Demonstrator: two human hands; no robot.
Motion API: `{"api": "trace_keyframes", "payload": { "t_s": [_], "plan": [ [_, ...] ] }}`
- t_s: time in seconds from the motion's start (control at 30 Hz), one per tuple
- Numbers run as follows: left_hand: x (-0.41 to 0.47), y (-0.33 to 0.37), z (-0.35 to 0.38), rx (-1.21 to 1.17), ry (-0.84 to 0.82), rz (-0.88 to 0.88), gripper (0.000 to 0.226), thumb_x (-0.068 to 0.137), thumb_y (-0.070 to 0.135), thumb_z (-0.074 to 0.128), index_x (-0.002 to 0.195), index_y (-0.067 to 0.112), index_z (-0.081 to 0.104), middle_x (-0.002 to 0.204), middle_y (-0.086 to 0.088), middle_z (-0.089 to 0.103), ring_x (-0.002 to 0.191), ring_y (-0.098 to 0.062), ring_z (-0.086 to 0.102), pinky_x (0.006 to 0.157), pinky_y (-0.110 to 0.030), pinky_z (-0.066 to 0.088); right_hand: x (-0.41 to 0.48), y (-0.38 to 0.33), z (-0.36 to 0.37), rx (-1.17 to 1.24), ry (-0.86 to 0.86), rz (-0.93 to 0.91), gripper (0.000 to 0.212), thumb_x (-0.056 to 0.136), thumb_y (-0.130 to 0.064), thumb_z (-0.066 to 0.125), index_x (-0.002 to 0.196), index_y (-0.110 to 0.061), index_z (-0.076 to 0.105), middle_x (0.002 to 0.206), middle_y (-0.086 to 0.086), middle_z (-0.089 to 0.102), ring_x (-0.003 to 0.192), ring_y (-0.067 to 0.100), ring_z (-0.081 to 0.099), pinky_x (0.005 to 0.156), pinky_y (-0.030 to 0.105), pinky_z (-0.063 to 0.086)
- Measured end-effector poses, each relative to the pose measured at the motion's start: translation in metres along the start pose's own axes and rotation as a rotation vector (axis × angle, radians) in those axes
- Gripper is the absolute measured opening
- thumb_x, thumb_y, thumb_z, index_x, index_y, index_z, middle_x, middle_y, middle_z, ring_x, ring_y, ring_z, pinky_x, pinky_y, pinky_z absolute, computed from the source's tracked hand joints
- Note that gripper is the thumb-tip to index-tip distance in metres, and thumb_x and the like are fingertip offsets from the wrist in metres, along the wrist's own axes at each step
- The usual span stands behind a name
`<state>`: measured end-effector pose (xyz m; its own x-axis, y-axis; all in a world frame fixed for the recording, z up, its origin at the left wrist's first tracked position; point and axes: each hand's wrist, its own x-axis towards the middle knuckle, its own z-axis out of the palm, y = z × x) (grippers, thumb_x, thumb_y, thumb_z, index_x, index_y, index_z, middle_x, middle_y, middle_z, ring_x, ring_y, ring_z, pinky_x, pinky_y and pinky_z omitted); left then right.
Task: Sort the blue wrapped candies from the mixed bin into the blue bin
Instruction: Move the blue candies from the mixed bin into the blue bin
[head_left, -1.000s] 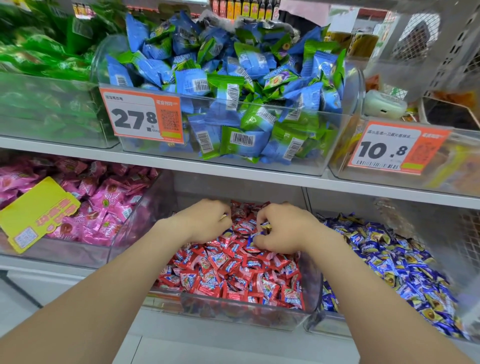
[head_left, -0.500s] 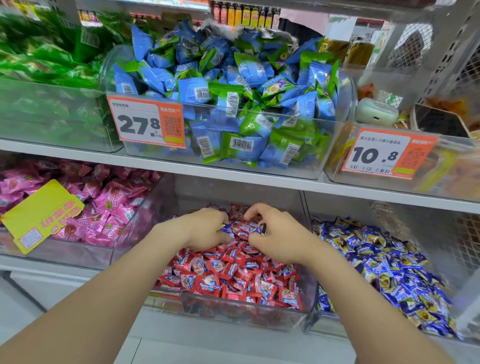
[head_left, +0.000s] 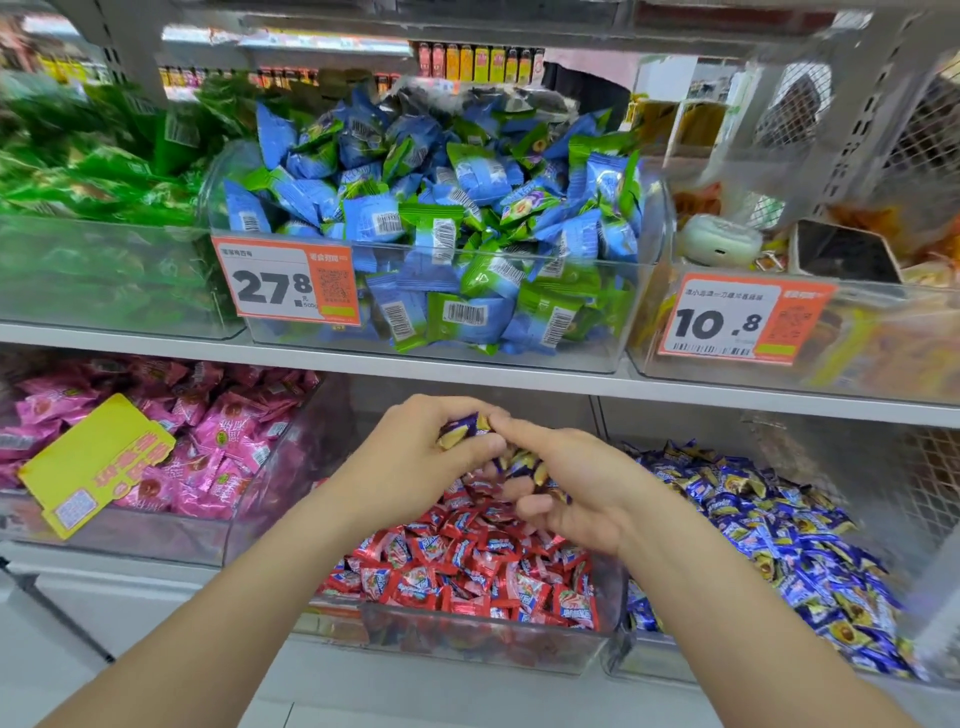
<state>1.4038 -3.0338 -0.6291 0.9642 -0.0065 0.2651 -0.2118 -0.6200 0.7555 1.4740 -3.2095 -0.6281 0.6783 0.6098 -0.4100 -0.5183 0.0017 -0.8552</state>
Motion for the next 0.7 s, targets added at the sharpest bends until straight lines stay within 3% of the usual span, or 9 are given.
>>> {"api": "trace_keyframes", "payload": {
  "t_s": [0.13, 0.2, 0.3, 0.4, 0.43, 0.5, 0.57, 0.6, 0.7],
  "plan": [
    [-0.001, 0.021, 0.017, -0.102, -0.042, -0.020, 0.016, 0.103, 0.032, 0.065, 0.113, 0.036, 0.076, 0.093, 0.011, 0.078, 0.084, -0.005, 0.068, 0.085, -0.028, 0.052, -0.030, -0.008, -0.031, -0.213, 0.131, -0.123, 0.022, 0.102, -0.029, 0.067, 0.107, -0.009, 0.075, 0.077, 0.009, 0.058, 0.051, 0.012, 0.038, 0.038, 0.020, 0.025],
    [0.000, 0.028, 0.031, -0.054, -0.070, -0.044, 0.011, 0.101, 0.037, 0.066, 0.108, 0.037, 0.074, 0.087, 0.003, 0.074, 0.072, -0.005, 0.057, 0.075, -0.031, 0.049, -0.047, -0.010, -0.051, -0.516, 0.315, -0.252, 0.028, 0.102, -0.037, 0.065, 0.094, -0.011, 0.073, 0.070, 0.008, 0.058, 0.047, 0.013, 0.048, 0.043, 0.022, 0.030],
    [0.001, 0.043, 0.057, -0.014, -0.088, -0.060, 0.008, 0.097, 0.040, 0.070, 0.102, 0.037, 0.065, 0.089, 0.008, 0.069, 0.068, -0.002, 0.055, 0.066, -0.030, 0.045, -0.056, -0.006, -0.095, -1.038, 0.605, -0.437, 0.030, 0.102, -0.043, 0.061, 0.085, -0.021, 0.070, 0.060, 0.006, 0.065, 0.055, 0.015, 0.064, 0.055, 0.031, 0.048],
    [0.008, 0.069, 0.083, 0.052, -0.065, 0.035, 0.013, 0.095, 0.038, 0.071, 0.098, 0.035, 0.058, 0.089, 0.010, 0.068, 0.081, -0.005, 0.060, 0.075, -0.026, 0.047, -0.053, 0.003, -0.139, -1.285, 0.635, -0.435, 0.003, 0.099, -0.037, 0.066, 0.100, -0.034, 0.067, 0.072, -0.005, 0.066, 0.071, 0.017, 0.065, 0.065, 0.035, 0.049],
    [0.012, 0.077, 0.092, 0.068, -0.056, 0.071, 0.013, 0.095, 0.035, 0.071, 0.097, 0.034, 0.058, 0.087, 0.010, 0.068, 0.082, -0.005, 0.060, 0.077, -0.025, 0.048, -0.052, 0.003, -0.150, -1.357, 0.571, -0.443, 0.010, 0.097, -0.037, 0.067, 0.106, -0.039, 0.066, 0.084, -0.007, 0.064, 0.082, 0.016, 0.063, 0.071, 0.035, 0.047],
    [0.023, 0.089, 0.114, 0.113, -0.047, 0.122, 0.013, 0.094, 0.032, 0.070, 0.097, 0.033, 0.057, 0.081, 0.011, 0.066, 0.079, -0.008, 0.059, 0.077, -0.031, 0.050, -0.055, 0.000, -0.166, -1.422, 0.405, -0.463, 0.025, 0.086, -0.045, 0.066, 0.110, -0.052, 0.060, 0.102, -0.008, 0.060, 0.099, 0.012, 0.057, 0.082, 0.034, 0.046],
    [0.036, 0.095, 0.137, 0.183, -0.031, 0.146, 0.016, 0.094, 0.031, 0.068, 0.100, 0.034, 0.054, 0.083, 0.010, 0.065, 0.082, -0.015, 0.060, 0.077, -0.039, 0.053, -0.063, -0.006, -0.175, -1.419, 0.369, -0.463, 0.030, 0.078, -0.054, 0.059, 0.108, -0.058, 0.057, 0.110, -0.011, 0.065, 0.108, 0.010, 0.055, 0.089, 0.032, 0.045],
    [0.044, 0.096, 0.148, 0.232, -0.019, 0.151, 0.018, 0.094, 0.031, 0.068, 0.102, 0.034, 0.053, 0.089, 0.008, 0.066, 0.087, -0.018, 0.060, 0.079, -0.041, 0.053, -0.066, -0.008, -0.180, -1.405, 0.399, -0.463, 0.032, 0.081, -0.051, 0.060, 0.113, -0.056, 0.060, 0.114, -0.013, 0.067, 0.110, 0.010, 0.057, 0.090, 0.031, 0.045],
    [0.068, 0.091, 0.173, 0.348, -0.014, 0.131, 0.032, 0.093, 0.039, 0.072, 0.117, 0.028, 0.054, 0.107, 0.000, 0.063, 0.105, -0.024, 0.059, 0.090, -0.040, 0.049, -0.073, -0.012, -0.194, -1.277, 0.575, -0.504, 0.038, 0.096, -0.014, 0.062, 0.129, -0.031, 0.071, 0.120, -0.014, 0.073, 0.112, 0.010, 0.065, 0.092, 0.016, 0.041]
  ]
}}
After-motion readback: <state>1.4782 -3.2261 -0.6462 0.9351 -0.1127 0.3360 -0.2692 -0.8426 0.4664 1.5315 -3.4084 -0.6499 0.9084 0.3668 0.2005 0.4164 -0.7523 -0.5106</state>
